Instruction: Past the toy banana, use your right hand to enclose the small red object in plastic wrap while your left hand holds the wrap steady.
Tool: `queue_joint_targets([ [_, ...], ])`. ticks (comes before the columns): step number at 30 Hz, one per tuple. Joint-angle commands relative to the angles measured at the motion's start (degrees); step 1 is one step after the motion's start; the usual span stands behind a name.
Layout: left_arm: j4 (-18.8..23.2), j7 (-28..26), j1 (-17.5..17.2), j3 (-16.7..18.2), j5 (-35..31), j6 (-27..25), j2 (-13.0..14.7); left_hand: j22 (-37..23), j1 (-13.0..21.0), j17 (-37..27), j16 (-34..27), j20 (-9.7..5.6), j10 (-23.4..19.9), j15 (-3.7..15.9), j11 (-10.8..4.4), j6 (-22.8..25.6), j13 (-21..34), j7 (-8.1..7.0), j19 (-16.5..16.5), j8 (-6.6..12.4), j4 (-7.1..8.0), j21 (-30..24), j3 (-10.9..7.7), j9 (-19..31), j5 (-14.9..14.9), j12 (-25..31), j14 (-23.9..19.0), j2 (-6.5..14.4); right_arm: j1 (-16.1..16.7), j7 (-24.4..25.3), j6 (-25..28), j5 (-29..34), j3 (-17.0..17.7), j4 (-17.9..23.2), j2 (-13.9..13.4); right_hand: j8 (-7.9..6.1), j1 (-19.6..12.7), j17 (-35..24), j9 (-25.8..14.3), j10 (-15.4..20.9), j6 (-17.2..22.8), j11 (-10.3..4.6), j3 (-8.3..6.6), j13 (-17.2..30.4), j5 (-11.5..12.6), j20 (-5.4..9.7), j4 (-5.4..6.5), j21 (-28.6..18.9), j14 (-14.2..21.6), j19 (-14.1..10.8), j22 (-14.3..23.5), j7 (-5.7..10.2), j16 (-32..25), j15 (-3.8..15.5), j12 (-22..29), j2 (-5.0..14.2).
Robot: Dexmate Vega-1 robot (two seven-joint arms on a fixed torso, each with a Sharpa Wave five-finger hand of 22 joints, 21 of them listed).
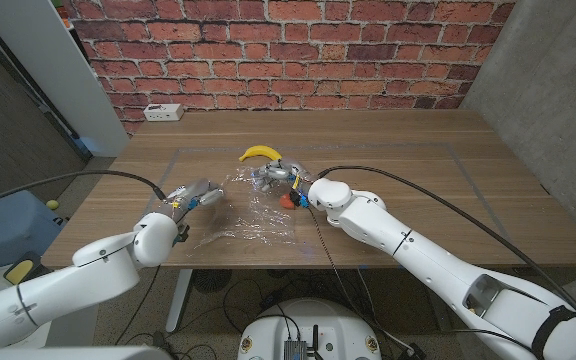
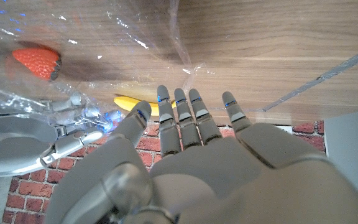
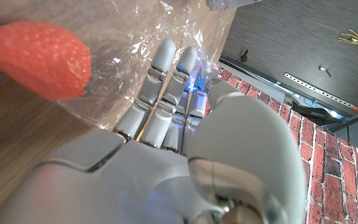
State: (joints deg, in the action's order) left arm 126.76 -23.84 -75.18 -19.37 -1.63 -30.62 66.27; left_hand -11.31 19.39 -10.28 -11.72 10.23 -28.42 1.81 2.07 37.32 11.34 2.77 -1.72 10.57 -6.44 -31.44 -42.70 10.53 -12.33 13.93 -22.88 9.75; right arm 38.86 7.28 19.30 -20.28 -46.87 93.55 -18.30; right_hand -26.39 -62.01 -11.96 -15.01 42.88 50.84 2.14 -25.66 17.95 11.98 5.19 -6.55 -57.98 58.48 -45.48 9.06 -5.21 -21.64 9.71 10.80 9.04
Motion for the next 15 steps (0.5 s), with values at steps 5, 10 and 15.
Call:
queue_joint_targets([
  [5, -3.73, -8.94, -9.02, 6.67, -3.17, 12.59, -4.64, -0.26, -0.66, -0.20, -0.65, 0.32, -0.56, 0.06, 0.16, -0.07, 0.09, 0.11, 1.11, 0.15, 0.27, -0.69, -0.19, 0.30, -0.26, -0.20, -1.11, 0.06, -3.25, -12.70, -4.57, -4.39, -1.67, -8.00, 1.16, 7.70, 10.99, -1.89, 2.37, -9.57, -10.82, 2.93, 2.26, -1.94, -0.05, -5.40, 3.52, 5.76, -12.64, 3.08, 0.17, -0.51, 5.03, -7.55, -0.21, -2.33],
  [10, -5.25, -10.61, -10.01, 7.45, -4.93, 16.14, -7.03, -0.27, -0.68, -0.25, -0.88, 0.44, -0.79, 0.20, 0.10, -0.48, 0.11, -0.05, 2.28, 0.06, 0.30, -1.15, -0.20, 0.30, -0.21, -0.24, -1.89, 0.12, -4.26, -16.88, -6.32, -4.96, -2.28, -10.22, 1.12, 11.55, 18.75, -2.87, 3.09, -13.86, -14.80, 4.03, 5.85, -3.05, -1.11, -10.72, 6.29, 10.49, -18.93, 7.32, 0.25, -0.62, 6.60, -11.38, -0.17, -3.70],
  [15, -5.95, -10.14, -10.52, 8.24, -5.97, 17.77, -8.48, -0.28, -0.91, -0.42, -1.08, 0.42, -0.87, 0.25, 0.00, -1.07, 0.13, -0.28, 2.75, -0.11, 0.49, -1.35, 0.11, 0.30, -0.04, -0.31, -2.27, 0.07, -4.60, -23.14, -10.00, -8.00, -1.54, -14.63, 2.11, 14.37, 26.61, -2.99, 3.20, -17.93, -18.84, 5.43, 9.44, -3.88, -2.06, -14.11, 9.37, 14.55, -23.54, 9.16, 0.28, -1.28, 7.93, -13.84, -0.21, -4.90],
])
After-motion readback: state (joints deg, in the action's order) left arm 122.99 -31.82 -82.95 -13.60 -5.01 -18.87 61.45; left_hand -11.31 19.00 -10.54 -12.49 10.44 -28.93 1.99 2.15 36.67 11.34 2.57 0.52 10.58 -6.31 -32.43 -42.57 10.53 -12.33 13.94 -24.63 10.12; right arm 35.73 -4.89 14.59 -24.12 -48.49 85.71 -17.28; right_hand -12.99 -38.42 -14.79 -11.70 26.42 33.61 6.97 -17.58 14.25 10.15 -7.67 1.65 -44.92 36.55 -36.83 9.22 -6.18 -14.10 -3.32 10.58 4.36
